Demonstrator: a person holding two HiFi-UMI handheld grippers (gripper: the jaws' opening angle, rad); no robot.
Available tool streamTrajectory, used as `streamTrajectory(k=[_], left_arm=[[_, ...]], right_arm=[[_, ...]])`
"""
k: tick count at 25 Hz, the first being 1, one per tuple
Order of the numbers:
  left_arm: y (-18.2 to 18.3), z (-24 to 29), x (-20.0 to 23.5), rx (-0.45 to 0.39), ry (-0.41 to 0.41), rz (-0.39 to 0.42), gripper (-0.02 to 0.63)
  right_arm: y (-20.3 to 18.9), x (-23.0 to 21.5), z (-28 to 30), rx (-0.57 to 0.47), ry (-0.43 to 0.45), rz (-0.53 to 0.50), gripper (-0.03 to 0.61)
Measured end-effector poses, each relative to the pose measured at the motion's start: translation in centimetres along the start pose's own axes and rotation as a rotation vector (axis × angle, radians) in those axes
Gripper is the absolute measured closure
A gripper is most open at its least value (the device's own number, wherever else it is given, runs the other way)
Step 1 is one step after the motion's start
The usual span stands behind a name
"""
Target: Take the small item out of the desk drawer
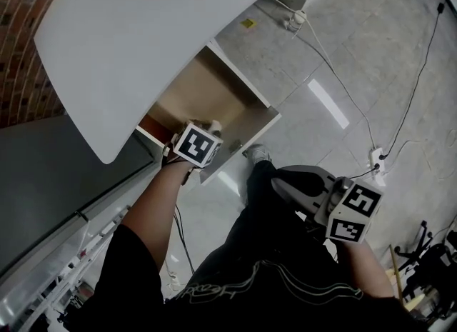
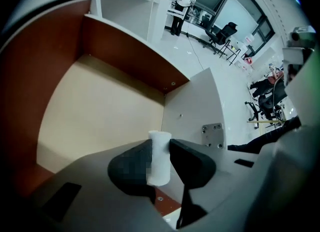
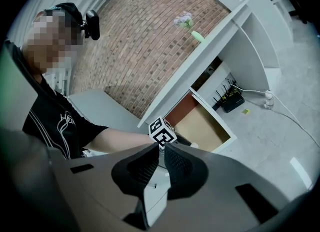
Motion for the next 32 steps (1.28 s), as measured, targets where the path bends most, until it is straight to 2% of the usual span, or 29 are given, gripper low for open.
streamTrajectory(k=[7,16,22,27,32], left_arm=[[0.7,-7.7,-2.4,-0.187,0.033,0.034,0.486],[-0.6,-18.4,-7.5,-0.404,0.078,0.043,0.486],[-1.9,-25.9,-12.3,-0.581,0.015,-0.035,0.486],[-4.0,-32.8,-16.7,-0.737,-0.043,-0.082,0.486],[-6.4,-39.8,-20.1,-0.898,-0.061,-0.06,0.486]], right_arm=[[0.5,4.6,-1.1,-0.02,0.009,-0.078,0.517],[0.4,11.5,-3.8,-0.053,0.012,-0.193,0.517],[1.8,16.3,-6.5,-0.119,0.005,-0.269,0.517],[1.1,20.9,-7.8,-0.118,-0.001,-0.335,0.517],[1.2,25.9,-8.1,-0.131,0.009,-0.418,0.517]])
Point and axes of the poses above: the fingertips, and each gripper's own axes: z forward along the fingers, x to its left, y out of its top, the point moved 1 cm from there along -z, backward along the fingers, and after that the axes turned 2 degrees about x, right-handed, at the moved point
